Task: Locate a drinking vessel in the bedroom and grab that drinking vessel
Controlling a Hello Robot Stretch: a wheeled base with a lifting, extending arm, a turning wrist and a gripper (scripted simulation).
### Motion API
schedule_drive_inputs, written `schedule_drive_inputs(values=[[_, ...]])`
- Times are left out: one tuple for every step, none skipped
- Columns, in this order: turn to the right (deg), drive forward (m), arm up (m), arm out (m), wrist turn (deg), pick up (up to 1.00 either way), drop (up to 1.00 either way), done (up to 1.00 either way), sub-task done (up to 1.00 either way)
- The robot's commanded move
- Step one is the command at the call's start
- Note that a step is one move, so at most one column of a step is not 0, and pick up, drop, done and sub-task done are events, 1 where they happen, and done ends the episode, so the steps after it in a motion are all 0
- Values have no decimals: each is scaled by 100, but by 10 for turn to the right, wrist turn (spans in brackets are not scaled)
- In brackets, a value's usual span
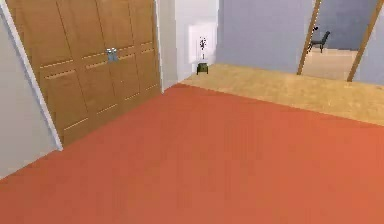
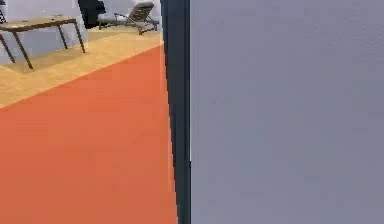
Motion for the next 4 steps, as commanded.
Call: schedule_drive_inputs(values=[[330,0,0,0,0,0,0,0,0],[0,100,0,0,0,0,0,0,0],[0,100,0,0,0,0,0,0,0],[30,0,0,0,0,0,0,0,0]])
